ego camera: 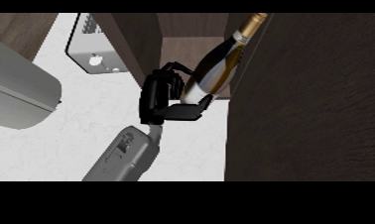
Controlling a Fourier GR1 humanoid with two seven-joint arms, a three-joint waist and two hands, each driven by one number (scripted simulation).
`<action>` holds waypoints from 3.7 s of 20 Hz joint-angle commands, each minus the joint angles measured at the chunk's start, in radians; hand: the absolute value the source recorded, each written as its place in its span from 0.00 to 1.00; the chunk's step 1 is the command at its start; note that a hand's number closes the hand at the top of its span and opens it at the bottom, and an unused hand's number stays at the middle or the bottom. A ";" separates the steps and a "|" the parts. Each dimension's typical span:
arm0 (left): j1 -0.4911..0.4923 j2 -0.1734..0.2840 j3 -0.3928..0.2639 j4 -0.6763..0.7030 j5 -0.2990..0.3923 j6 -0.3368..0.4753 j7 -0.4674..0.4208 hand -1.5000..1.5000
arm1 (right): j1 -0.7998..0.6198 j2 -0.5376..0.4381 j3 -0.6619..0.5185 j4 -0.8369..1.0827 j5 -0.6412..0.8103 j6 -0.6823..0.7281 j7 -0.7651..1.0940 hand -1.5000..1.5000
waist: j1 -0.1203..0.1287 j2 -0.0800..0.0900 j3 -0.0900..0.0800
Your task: Pick up the wine, place it into the cabinet and close the cabinet
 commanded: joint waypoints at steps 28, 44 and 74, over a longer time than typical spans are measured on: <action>-0.231 0.000 -0.070 0.614 0.493 -0.171 -0.409 1.00 | 0.015 -0.039 -0.056 -0.004 -0.091 0.049 0.007 0.00 | -0.017 0.003 0.000; -0.475 0.000 -0.013 0.835 0.598 -0.229 -0.333 1.00 | -0.043 -0.003 -0.005 0.023 -0.030 -0.008 0.033 0.00 | -0.023 0.007 0.000; -0.509 0.029 0.042 1.005 0.601 -0.311 -0.580 0.00 | -0.025 -0.008 0.004 -0.024 -0.010 -0.003 0.022 0.00 | -0.013 0.003 -0.001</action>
